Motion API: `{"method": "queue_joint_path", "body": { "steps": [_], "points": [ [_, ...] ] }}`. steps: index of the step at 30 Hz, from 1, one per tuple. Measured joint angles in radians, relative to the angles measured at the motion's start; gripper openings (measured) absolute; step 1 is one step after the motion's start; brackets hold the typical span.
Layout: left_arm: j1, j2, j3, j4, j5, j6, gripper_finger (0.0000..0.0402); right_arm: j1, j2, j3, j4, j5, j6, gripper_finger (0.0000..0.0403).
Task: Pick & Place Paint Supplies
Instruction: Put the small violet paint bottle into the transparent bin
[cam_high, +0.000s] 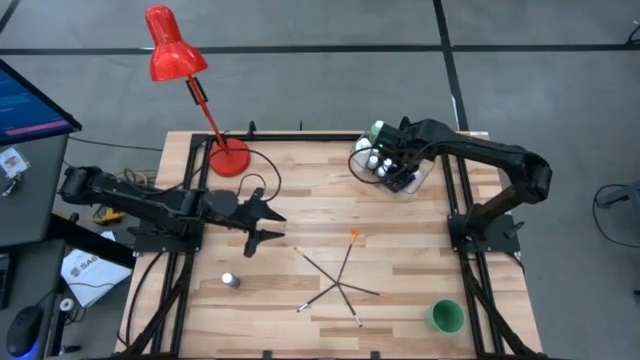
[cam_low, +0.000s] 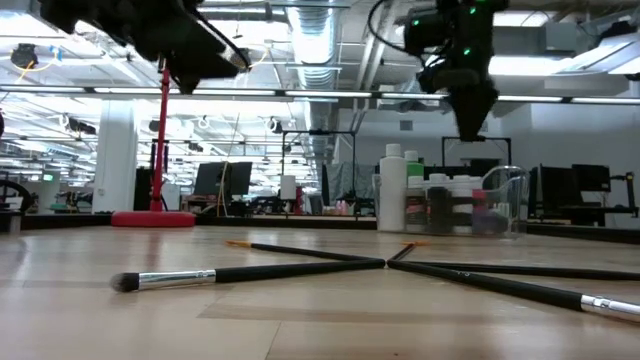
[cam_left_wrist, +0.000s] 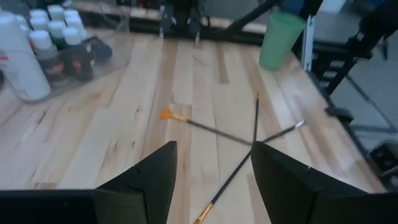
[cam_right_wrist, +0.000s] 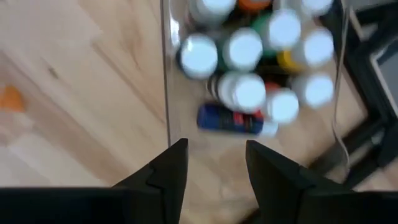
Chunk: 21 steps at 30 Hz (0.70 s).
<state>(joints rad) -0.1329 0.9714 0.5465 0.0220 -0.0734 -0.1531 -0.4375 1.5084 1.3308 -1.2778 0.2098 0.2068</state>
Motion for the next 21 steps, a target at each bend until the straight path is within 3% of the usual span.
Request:
{"method": "queue_joint_path", "body": {
  "steps": [5, 14, 21],
  "points": [
    [0.000, -0.072, 0.000, -0.014, 0.027, -0.013, 0.0198, -0.022, -0.030, -0.042, -0.087, 0.000, 0.027, 0.0147],
    [-0.001, -0.116, 0.000, -0.027, 0.038, -0.017, 0.0198, -0.122, -0.036, -0.158, 0.007, 0.000, 0.030, 0.0143],
    [-0.003, -0.179, 0.002, -0.020, 0.101, -0.045, 0.0198, -0.118, -0.056, -0.164, 0.005, 0.002, -0.090, 0.0141]
  ]
}}
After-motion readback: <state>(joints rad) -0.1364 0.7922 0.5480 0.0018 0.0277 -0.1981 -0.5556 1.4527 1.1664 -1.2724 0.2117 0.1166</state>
